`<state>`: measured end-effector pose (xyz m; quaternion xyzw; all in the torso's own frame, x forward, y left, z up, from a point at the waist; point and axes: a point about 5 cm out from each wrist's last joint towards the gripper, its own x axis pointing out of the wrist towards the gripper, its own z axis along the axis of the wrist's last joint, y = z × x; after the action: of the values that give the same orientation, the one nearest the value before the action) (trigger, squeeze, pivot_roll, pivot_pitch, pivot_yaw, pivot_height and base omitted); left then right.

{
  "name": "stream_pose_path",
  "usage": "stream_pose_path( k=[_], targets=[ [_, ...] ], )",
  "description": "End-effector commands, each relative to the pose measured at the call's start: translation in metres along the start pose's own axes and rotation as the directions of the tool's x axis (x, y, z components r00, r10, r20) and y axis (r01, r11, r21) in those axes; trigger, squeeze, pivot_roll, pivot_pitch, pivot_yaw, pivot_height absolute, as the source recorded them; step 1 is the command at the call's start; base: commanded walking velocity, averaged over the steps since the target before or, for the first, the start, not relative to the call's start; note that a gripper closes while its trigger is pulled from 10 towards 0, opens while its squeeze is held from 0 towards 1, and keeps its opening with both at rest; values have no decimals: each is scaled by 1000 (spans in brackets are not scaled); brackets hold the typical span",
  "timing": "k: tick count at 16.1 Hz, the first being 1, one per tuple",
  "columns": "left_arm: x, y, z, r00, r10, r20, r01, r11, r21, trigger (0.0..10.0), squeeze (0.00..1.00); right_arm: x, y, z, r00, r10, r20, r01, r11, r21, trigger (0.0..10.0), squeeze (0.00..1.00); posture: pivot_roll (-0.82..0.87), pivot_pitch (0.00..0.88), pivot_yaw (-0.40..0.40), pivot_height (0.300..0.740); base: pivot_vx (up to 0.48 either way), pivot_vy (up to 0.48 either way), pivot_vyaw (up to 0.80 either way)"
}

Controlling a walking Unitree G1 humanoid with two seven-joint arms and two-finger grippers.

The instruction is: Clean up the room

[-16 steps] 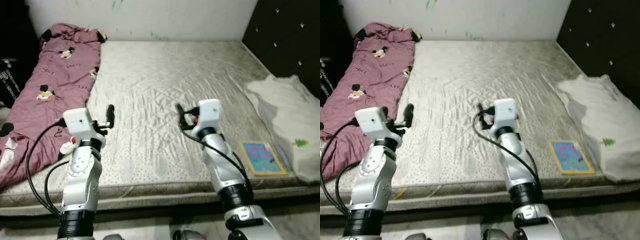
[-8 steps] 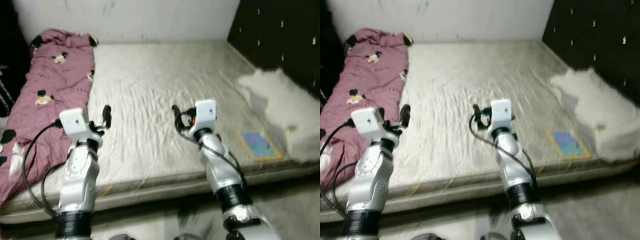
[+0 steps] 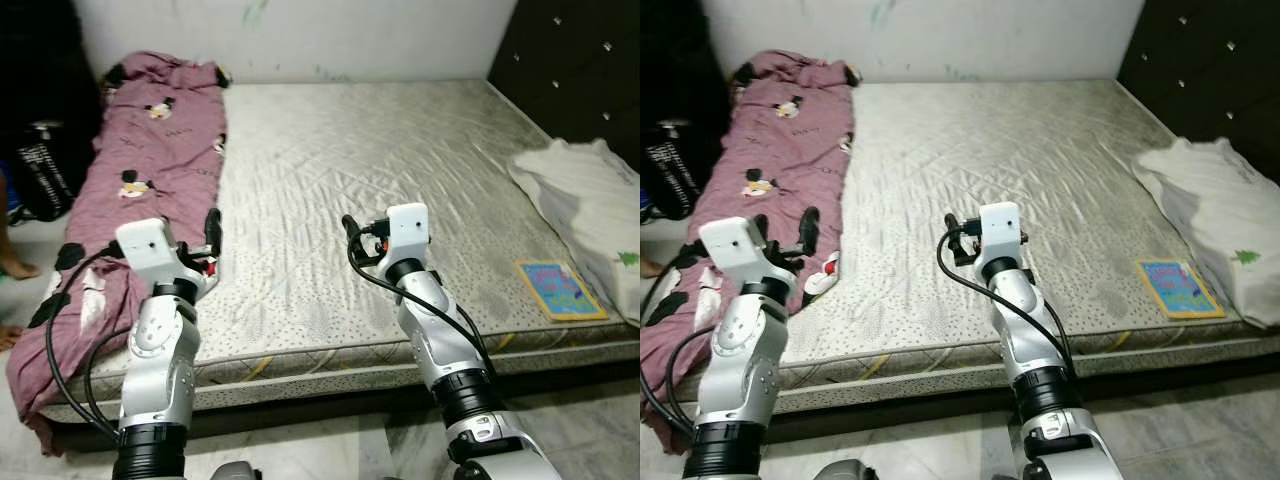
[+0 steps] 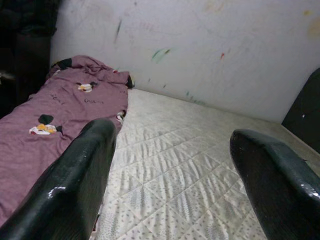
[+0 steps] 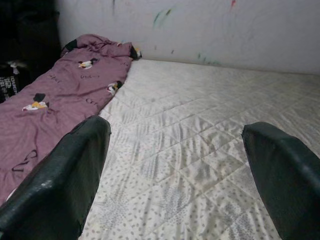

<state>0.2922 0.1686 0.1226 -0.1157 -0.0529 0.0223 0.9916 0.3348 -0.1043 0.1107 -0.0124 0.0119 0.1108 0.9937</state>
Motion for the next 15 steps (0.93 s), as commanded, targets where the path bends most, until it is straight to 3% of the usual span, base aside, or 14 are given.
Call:
stream_pose_path(
  k=[1,10,12,15],
  targets=[
    [1,-4,5,999,-27,19,27,1000,9,10000,0,1,-4,3,1000,-10,3,10,1000,-6,10000,0,51,2,-7,740,349,0,0],
    [1,-5,4,999,-29,14,29,1000,11,10000,0,1,-4,2,1000,-13,5,13,1000,-4,10000,0,51,4,-6,740,341,0,0],
    [4,-5,1,1000,19,-10,-18,1000,24,10000,0,1,-4,2,1000,-15,3,15,1000,-4,10000,0,51,4,-6,740,0,0,0],
    [4,-6,0,1000,3,-15,-3,1000,25,10000,0,2,-5,2,1000,-20,1,20,1000,-5,10000,0,51,13,-5,740,0,0,0]
  ],
)
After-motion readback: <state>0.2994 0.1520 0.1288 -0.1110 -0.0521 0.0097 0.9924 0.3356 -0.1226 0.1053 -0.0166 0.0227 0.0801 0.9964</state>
